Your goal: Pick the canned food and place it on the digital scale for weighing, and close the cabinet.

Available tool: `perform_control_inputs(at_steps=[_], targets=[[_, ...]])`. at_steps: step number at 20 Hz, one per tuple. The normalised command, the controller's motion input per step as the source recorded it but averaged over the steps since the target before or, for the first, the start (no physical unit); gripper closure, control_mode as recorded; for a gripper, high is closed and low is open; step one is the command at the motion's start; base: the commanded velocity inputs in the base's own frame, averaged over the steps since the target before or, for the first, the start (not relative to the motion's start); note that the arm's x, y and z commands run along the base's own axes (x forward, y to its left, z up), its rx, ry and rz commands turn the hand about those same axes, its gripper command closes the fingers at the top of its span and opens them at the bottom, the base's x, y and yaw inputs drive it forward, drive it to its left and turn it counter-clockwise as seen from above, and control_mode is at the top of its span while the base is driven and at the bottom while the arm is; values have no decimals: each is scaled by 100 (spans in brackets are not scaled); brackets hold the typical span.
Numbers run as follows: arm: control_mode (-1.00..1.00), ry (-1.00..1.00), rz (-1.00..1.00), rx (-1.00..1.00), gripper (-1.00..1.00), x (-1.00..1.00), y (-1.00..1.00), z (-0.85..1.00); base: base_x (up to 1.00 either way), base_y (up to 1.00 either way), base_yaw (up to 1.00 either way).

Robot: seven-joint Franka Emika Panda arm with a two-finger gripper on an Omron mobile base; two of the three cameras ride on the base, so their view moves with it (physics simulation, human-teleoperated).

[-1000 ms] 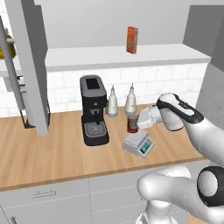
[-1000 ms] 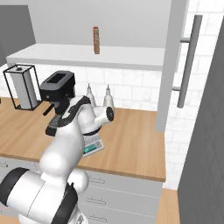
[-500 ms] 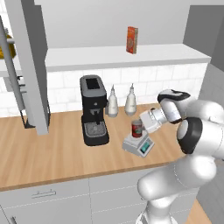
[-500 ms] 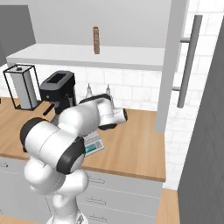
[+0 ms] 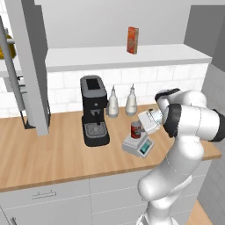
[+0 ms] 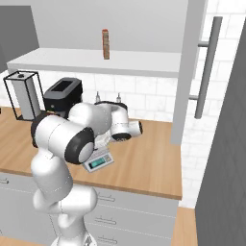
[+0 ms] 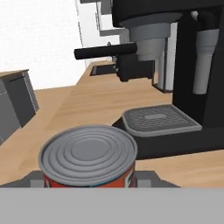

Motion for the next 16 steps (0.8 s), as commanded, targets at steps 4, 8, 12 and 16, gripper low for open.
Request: perform_control_inputs(at_steps=[4,8,12,16], targets=[[-100,-1,0,0,100,11,0,-21,0,0,0],[-100,-3,0,0,-100,-3,0,-17,0,0,0],[-100,0,0,0,-100,-3,0,-1,0,0,0],[-100,0,0,0,-100,-10,-3,0,0,0,0]])
